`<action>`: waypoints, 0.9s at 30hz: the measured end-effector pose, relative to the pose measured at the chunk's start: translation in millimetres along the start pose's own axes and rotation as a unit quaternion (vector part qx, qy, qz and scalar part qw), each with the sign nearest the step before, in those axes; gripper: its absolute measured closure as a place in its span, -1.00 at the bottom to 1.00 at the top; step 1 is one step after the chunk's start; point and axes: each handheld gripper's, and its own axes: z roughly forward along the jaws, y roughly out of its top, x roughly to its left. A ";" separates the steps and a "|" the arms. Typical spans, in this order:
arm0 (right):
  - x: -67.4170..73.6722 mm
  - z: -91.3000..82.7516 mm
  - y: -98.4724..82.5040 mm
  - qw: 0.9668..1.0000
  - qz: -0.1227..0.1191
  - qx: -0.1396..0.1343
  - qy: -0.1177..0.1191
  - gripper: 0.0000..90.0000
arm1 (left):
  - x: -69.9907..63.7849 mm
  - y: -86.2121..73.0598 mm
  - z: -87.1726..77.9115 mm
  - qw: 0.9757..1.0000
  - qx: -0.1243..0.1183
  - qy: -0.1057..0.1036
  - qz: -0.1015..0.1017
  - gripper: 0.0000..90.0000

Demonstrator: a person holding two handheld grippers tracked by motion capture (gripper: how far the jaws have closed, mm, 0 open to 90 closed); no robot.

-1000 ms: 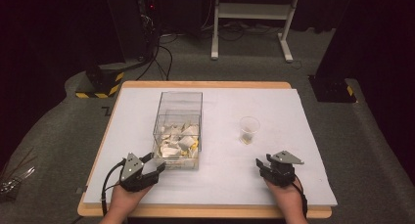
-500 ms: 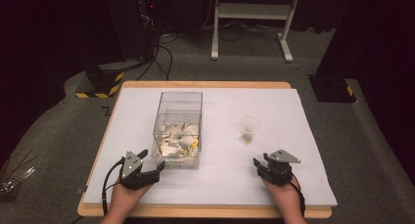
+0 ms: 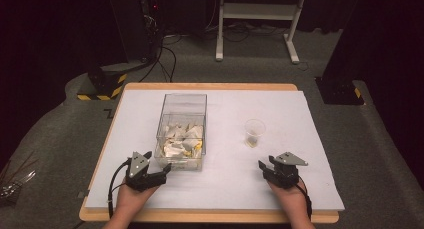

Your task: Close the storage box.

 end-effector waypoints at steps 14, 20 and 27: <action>0.3 -1.3 -0.4 1.000 -0.001 -0.003 0.001 0.15 | 8.0 7.1 20.2 1.000 0.005 0.017 -0.013 -0.60; -0.1 -0.8 -0.3 1.000 -0.001 -0.002 0.000 0.15 | 12.4 9.2 28.6 0.999 0.006 0.025 -0.026 -0.59; -0.8 -1.1 -0.3 1.000 -0.004 -0.003 0.001 0.15 | 16.8 16.9 40.8 0.999 0.010 0.032 -0.035 -0.53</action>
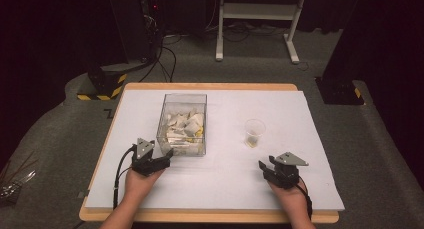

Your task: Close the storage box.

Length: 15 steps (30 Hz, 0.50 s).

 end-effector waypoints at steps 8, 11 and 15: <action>-0.6 -0.5 -0.1 1.000 -0.002 -0.001 -0.001 0.15 | 2.4 5.1 11.2 1.000 0.003 0.010 -0.007 -0.49; -0.8 0.2 -0.1 1.000 -0.001 0.000 -0.001 0.15 | 1.6 5.2 14.6 1.000 0.002 0.016 -0.011 -0.46; 0.2 0.0 -0.3 1.000 -0.002 0.000 0.000 0.16 | 2.1 5.6 19.1 1.000 -0.001 0.022 -0.022 -0.44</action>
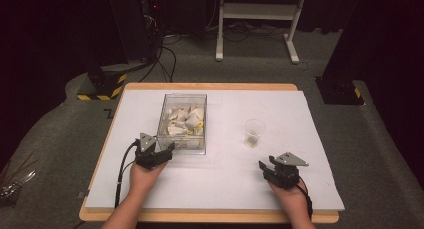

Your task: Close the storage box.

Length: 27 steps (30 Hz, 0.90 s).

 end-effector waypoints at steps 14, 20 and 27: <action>-0.7 0.6 0.1 1.000 0.002 0.002 0.004 0.17 | 0.2 -0.1 4.9 1.000 0.006 0.006 -0.016 -0.41; -1.8 0.0 -0.5 1.000 0.004 0.003 0.003 0.19 | 3.8 -6.3 -4.5 1.000 0.021 -0.009 -0.003 -0.39; -3.7 0.4 -1.2 1.000 0.001 0.006 0.007 0.23 | 17.5 -22.9 -33.3 0.997 0.066 -0.046 0.015 -0.42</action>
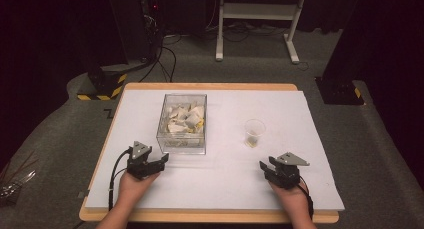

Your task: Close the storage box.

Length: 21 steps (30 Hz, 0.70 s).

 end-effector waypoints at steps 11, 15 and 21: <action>-14.3 3.3 -3.1 0.998 0.013 0.041 -0.055 0.01 | 25.6 -28.8 -20.9 0.998 0.053 0.021 0.030 -0.43; -14.7 5.9 -2.9 0.997 0.015 0.053 -0.054 -0.12 | 24.9 -29.2 -20.6 0.998 0.055 0.020 0.034 -0.49; -15.1 6.2 -3.6 0.997 0.017 0.050 -0.054 -0.16 | 24.7 -29.5 -20.5 0.998 0.054 0.020 0.034 -0.50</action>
